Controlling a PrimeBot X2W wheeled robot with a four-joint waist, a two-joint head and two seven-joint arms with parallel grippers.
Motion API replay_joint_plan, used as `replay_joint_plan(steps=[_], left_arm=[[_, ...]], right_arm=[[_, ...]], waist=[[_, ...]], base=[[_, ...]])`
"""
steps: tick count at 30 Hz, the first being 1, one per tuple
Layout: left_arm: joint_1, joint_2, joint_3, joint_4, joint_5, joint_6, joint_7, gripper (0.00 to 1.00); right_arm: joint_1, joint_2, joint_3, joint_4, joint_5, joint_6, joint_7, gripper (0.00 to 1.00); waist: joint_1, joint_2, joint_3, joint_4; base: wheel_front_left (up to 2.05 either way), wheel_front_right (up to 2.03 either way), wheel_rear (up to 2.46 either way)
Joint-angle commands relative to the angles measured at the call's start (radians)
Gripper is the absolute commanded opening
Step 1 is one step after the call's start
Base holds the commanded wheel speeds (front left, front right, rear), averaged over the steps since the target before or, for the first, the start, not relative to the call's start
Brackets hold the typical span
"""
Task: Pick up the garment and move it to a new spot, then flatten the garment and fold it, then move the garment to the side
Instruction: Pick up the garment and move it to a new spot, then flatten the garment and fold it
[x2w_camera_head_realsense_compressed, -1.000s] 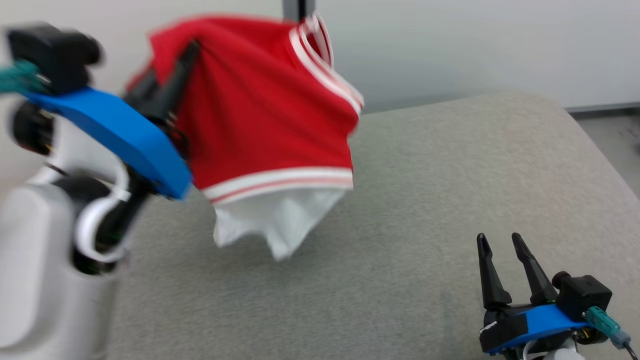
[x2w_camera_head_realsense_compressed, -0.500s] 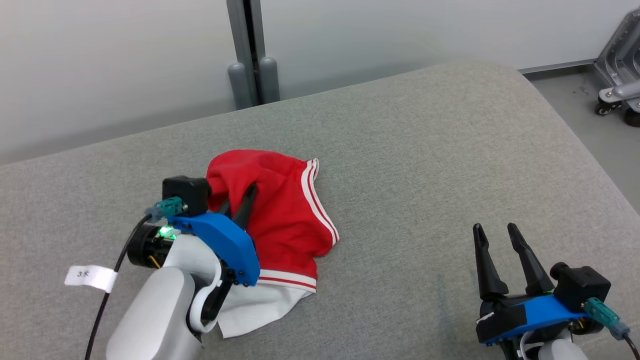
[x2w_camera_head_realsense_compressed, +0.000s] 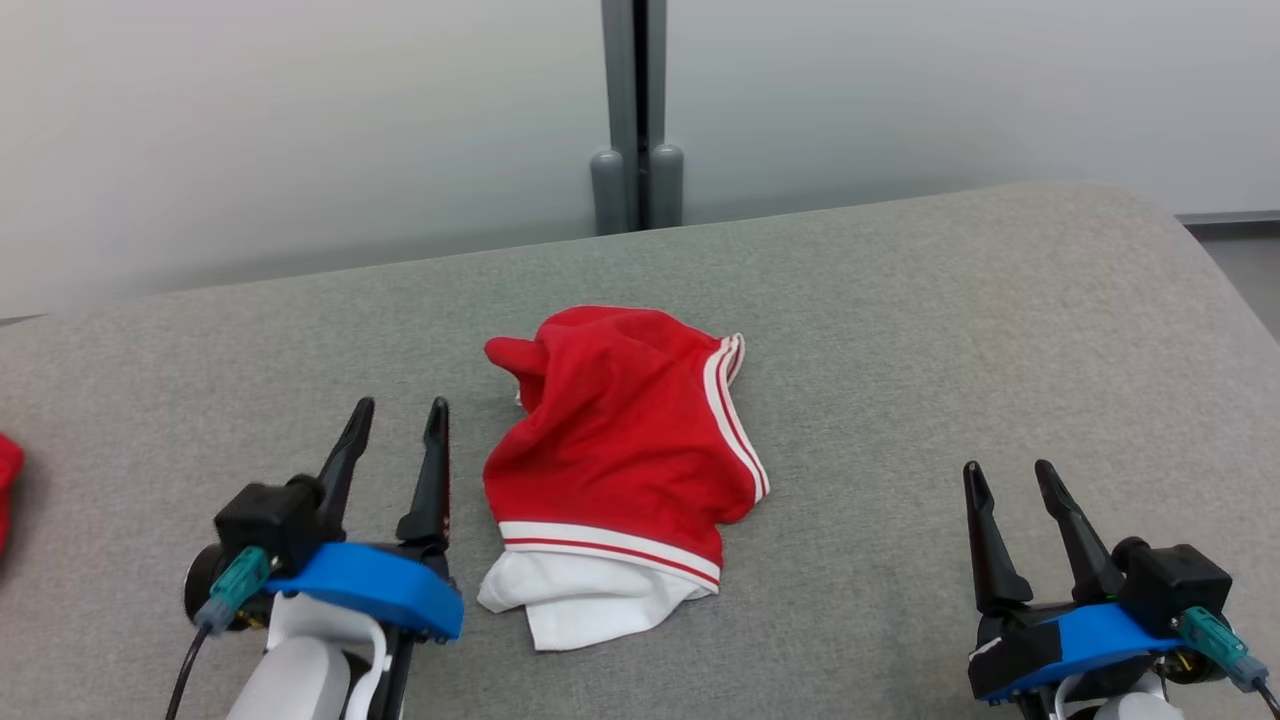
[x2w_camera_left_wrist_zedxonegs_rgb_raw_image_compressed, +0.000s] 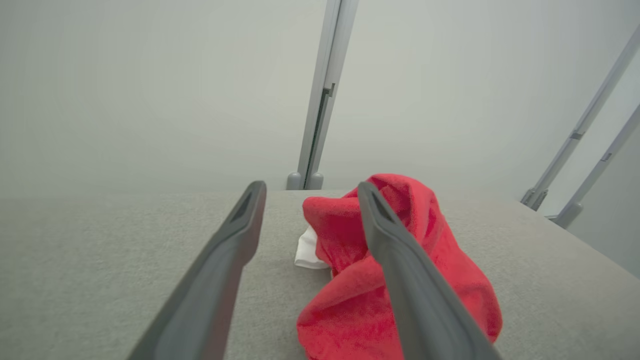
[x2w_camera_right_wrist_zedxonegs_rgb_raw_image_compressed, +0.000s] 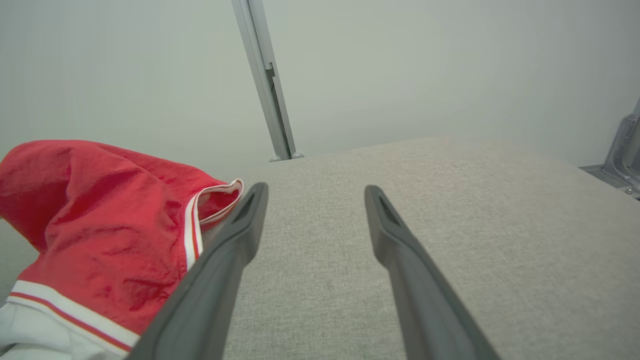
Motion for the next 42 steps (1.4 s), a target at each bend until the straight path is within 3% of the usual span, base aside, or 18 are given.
replay_joint_plan(steps=[1, 5, 12, 27, 31, 35, 42], left_arm=[[0.033, 0.013, 0.009, -0.009, 0.018, 0.012, -0.031, 1.00], [0.101, 0.022, 0.045, -0.024, 0.043, 0.046, -0.093, 1.00], [0.193, 0.011, 0.135, -0.062, 0.082, 0.067, -0.108, 1.00], [0.289, -0.025, 0.236, -0.085, 0.176, 0.004, -0.108, 1.00], [0.273, -0.034, 0.239, -0.086, 0.191, -0.010, -0.108, 1.00], [0.251, -0.037, 0.241, -0.093, 0.204, -0.020, -0.108, 1.00], [0.190, -0.043, 0.217, -0.088, 0.225, -0.045, -0.108, 1.00]], right_arm=[[0.009, -0.003, -0.002, -0.009, -0.011, 0.000, 0.008, 1.00], [0.022, -0.003, -0.004, -0.030, -0.029, 0.000, 0.034, 1.00], [0.037, -0.003, 0.003, -0.065, -0.034, 0.000, 0.070, 1.00], [0.054, -0.003, 0.013, -0.064, -0.013, 0.000, 0.097, 1.00], [0.000, -0.002, 0.078, -0.068, 0.019, 0.000, 0.128, 1.00], [-0.095, -0.004, 0.152, 0.000, 0.067, 0.000, 0.241, 1.00], [-0.284, -0.003, 0.173, 0.288, 0.089, 0.000, 0.369, 1.00]], waist=[[0.0000, 0.0000, 0.002, 0.020], [0.0000, 0.0000, -0.007, 0.057], [0.0000, 0.0000, -0.019, 0.099], [0.0000, 0.0000, -0.030, 0.112], [0.0000, 0.0000, -0.018, 0.110], [0.0000, 0.0000, 0.013, 0.116], [0.0000, 0.0000, 0.076, 0.173]], base=[[0.00, 0.00, 0.00], [0.00, 0.00, 0.00], [0.00, 0.00, 0.00], [0.00, 0.00, 0.00], [0.00, 0.00, 0.00], [0.00, 0.00, 0.00], [0.00, 0.00, 0.00]])
